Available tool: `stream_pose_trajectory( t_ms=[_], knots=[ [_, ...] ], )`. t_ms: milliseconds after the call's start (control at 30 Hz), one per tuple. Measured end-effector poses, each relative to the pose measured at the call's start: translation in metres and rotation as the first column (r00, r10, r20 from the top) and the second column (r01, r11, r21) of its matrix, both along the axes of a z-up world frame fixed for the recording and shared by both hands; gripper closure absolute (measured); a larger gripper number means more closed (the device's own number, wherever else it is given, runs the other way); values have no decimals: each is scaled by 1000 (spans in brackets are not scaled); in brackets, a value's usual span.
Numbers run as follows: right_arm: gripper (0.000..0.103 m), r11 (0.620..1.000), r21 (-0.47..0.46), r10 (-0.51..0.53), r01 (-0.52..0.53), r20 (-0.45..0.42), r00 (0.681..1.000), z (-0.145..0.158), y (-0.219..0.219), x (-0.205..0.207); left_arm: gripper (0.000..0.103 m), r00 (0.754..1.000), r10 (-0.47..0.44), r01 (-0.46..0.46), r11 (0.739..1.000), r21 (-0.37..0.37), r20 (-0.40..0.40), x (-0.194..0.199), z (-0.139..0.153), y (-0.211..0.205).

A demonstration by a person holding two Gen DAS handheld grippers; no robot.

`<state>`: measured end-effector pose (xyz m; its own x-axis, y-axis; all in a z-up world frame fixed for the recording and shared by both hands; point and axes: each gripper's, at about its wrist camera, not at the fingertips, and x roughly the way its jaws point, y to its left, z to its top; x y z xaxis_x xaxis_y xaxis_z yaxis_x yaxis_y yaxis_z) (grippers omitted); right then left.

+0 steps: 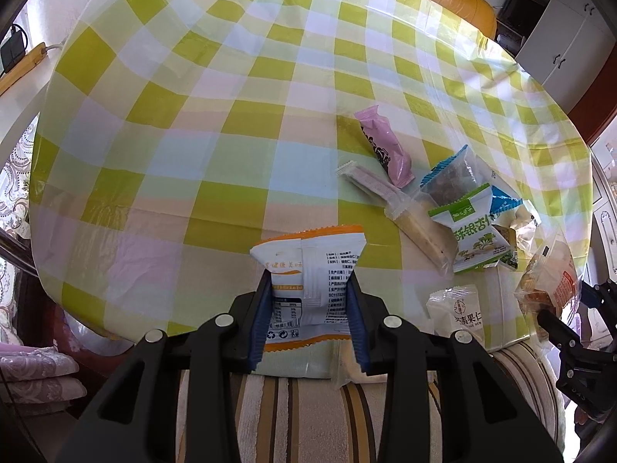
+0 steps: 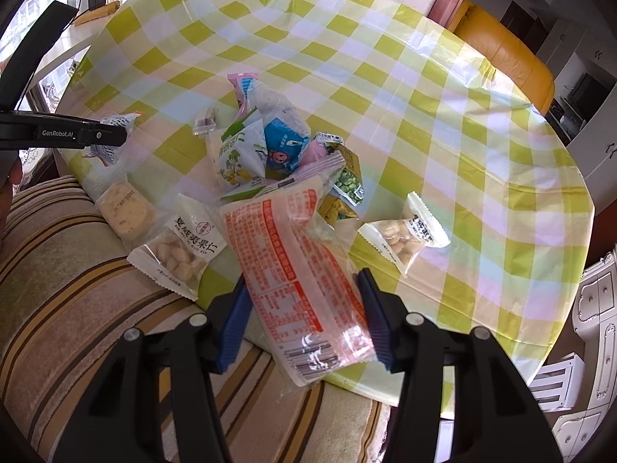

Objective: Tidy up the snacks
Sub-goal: 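Carry both packets to the white box and open both tools over it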

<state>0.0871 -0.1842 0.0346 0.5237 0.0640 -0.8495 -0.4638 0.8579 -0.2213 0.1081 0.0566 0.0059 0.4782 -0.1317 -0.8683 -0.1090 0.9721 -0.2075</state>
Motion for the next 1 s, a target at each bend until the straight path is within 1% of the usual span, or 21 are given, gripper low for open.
stream_pose_trajectory(
  t_ms=[100, 333, 433, 533, 600, 700, 833, 1000],
  knots=[
    [49, 999, 21, -28, 28, -2, 1000, 3, -7, -4, 68, 1000, -13, 13, 1000, -3, 13, -4, 5, -5],
    [49, 996, 37, -82, 82, 4, 997, 7, -23, -13, 68, 997, -60, 60, 998, -9, 41, -11, 18, -25],
    [49, 992, 51, -119, 118, 10, 993, 11, -35, -16, 68, 993, -100, 101, 995, -18, 59, -15, 26, -40],
    [49, 984, 63, -166, 165, 18, 986, 16, -50, -21, 68, 984, -161, 163, 986, -20, 72, -16, 32, -66],
    [49, 976, 76, -205, 203, 16, 979, 17, -62, -25, 68, 974, -214, 216, 976, -17, 79, -18, 35, -87],
    [49, 959, 87, -271, 270, 0, 962, 15, -84, -30, 68, 952, -294, 296, 955, -11, 90, -21, 37, -121],
    [49, 929, 84, -361, 361, -19, 932, 11, -114, -38, 68, 913, -397, 399, 917, -2, 91, -23, 35, -167],
    [49, 880, 80, -466, 468, -43, 884, 3, -151, -50, 68, 862, -498, 499, 866, 17, 89, -29, 35, -214]
  ],
)
